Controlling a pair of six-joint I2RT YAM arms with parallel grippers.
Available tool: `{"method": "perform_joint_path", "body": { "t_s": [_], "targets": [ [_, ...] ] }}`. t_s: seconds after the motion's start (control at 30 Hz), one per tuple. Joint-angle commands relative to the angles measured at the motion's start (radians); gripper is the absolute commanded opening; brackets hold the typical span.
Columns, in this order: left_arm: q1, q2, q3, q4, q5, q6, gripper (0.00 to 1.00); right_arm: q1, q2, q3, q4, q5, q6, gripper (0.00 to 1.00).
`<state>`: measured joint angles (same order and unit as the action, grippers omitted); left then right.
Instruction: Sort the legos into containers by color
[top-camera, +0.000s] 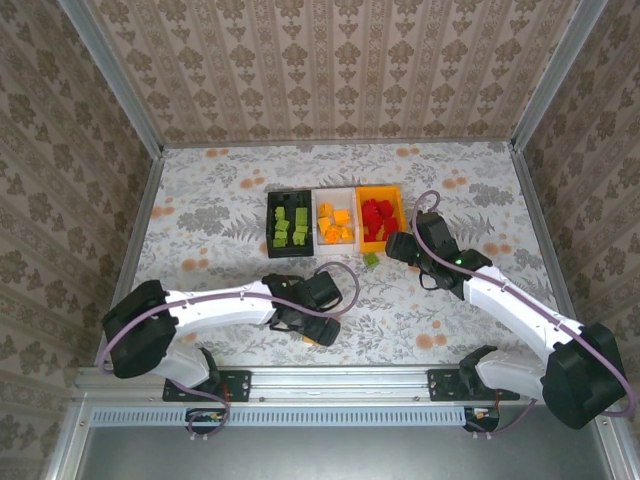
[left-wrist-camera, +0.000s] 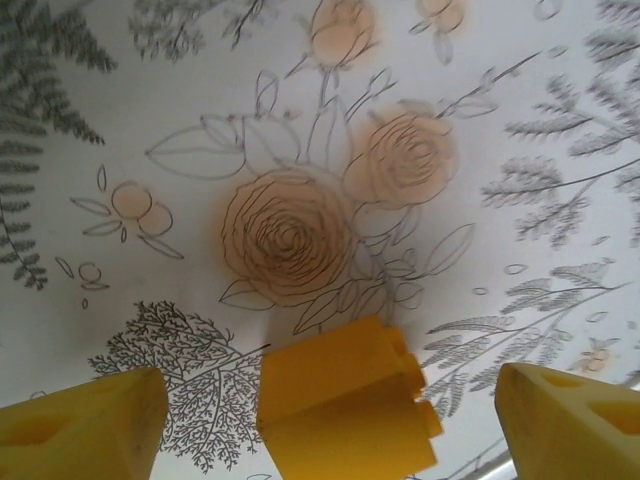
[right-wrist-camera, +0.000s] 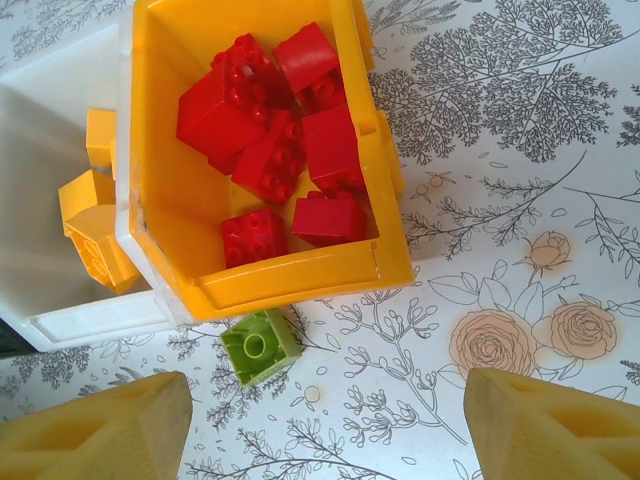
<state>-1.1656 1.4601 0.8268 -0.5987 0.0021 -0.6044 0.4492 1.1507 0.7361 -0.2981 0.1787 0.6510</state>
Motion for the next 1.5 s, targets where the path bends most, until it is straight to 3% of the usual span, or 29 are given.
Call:
{"method": "perform_joint_path", "body": {
  "t_s": [0.0, 0.3, 0.47, 0.57, 0.7, 0.9, 1.07, 1.27, 1.47],
  "targets": [
    [-0.009, 0.038, -0.025, 0.019, 0.012, -0.043, 0.85, -0.002, -0.028, -0.014, -0.008, 0.008, -0.020, 0.73],
    [-0.012, 0.109, -0.031, 0.082, 0.044, -0.038, 0.61, -0.003, -0.034, -0.010, -0.014, 0.024, -0.019, 0.73],
    [-0.019, 0.089, -0.029, 0.068, 0.035, -0.042, 0.45, -0.004, -0.033, -0.009, -0.013, 0.030, -0.016, 0.73],
    [-0.017, 0.065, -0.009, 0.042, 0.009, -0.032, 0.41, -0.005, -0.029, -0.006, -0.012, 0.030, -0.011, 0.73],
    [0.024, 0.024, 0.074, -0.005, -0.052, 0.029, 0.40, -0.005, -0.020, -0.001, -0.009, 0.027, -0.005, 0.73],
    [0.186, 0.028, 0.231, 0.065, -0.101, 0.157, 0.40, -0.006, -0.013, 0.000, -0.011, 0.030, -0.002, 0.73],
    [0.304, 0.182, 0.425, 0.160, -0.093, 0.233, 0.40, -0.006, -0.003, -0.001, -0.014, 0.032, -0.005, 0.73],
    [0.365, 0.407, 0.666, 0.172, -0.106, 0.277, 0.40, -0.006, 0.001, -0.009, -0.010, 0.028, -0.007, 0.73],
    [0.410, 0.550, 0.803, 0.165, -0.111, 0.267, 0.40, -0.007, 0.001, -0.013, -0.002, 0.015, -0.013, 0.73]
  ]
}}
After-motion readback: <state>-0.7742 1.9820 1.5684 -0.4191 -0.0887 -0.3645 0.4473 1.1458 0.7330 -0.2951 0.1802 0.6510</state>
